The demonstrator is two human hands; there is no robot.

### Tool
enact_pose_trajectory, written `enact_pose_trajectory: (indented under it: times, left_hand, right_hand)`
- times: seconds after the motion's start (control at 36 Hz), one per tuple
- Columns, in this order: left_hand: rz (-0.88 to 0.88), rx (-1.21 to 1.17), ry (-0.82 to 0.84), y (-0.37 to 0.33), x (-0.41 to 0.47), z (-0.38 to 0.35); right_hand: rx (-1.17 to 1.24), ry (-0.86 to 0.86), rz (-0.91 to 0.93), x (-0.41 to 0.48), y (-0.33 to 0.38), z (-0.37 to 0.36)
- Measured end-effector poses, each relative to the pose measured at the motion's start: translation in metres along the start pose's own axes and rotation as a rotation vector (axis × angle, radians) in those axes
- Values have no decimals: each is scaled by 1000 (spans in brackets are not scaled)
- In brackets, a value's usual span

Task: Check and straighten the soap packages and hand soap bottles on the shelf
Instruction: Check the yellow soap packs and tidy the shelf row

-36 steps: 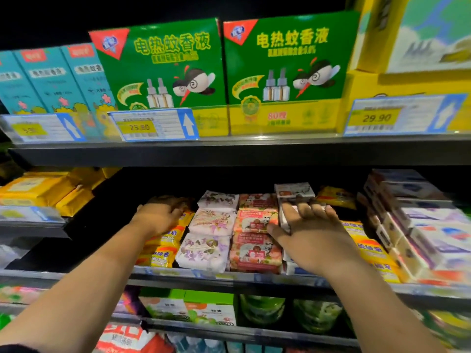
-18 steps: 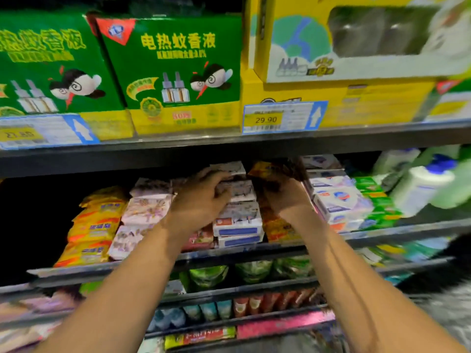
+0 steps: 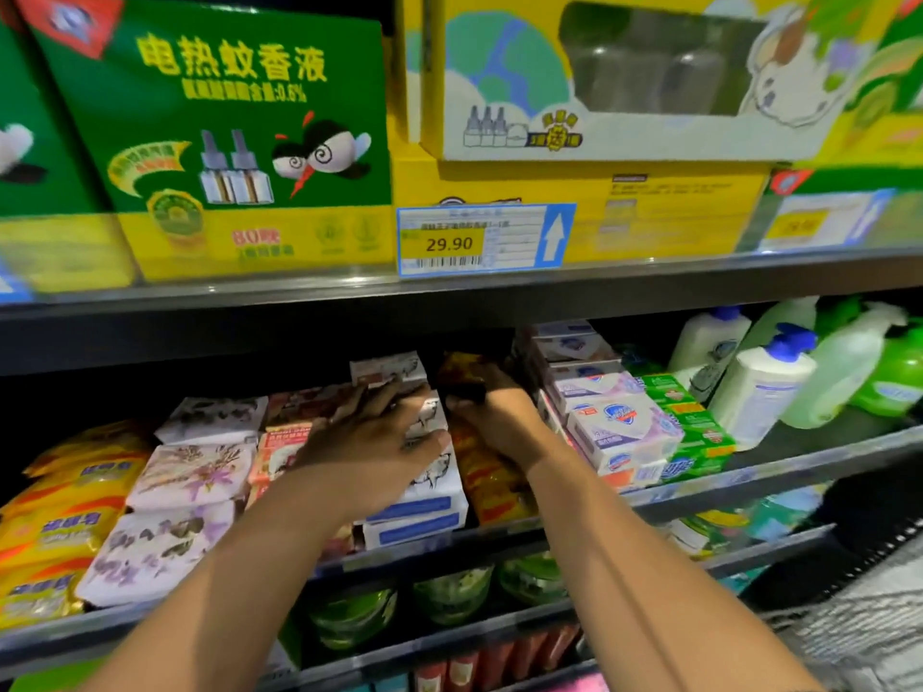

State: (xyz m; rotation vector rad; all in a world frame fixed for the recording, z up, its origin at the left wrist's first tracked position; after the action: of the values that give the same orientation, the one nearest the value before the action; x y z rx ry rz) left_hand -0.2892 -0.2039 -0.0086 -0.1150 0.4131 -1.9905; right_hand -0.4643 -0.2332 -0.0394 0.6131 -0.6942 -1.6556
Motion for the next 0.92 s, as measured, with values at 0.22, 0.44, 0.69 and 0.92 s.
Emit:
enact_pose_trajectory:
  times: [0.22,0.44,0.69,0.92]
  left_hand:
    - [18,41,-6,-2,-7,3]
    - [35,27,12,-1,-7,1]
    - [3,29,20,-3,-11,2]
    - [5,33,30,-4,-11,5]
  right_hand:
    - [-164,-57,22,25,8,-4]
    - [-329,21,6,33,12,-8]
    - [-259,19,-102,26,3,-10]
    - [-188,38,-223,20,-14,-9]
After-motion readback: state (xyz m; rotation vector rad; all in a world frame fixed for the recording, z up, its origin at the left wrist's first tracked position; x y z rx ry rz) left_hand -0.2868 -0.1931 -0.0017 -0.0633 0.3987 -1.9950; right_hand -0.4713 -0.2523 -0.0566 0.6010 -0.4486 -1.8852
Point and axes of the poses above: each hand's wrist, its own x-axis towards the middle knuckle, its own z-axis out of the back of the hand, y = z × x, the point moved 10 cm from there along x, towards the middle knuckle, and after that the axes turned 3 degrees about -x, right-handed, at the moved point
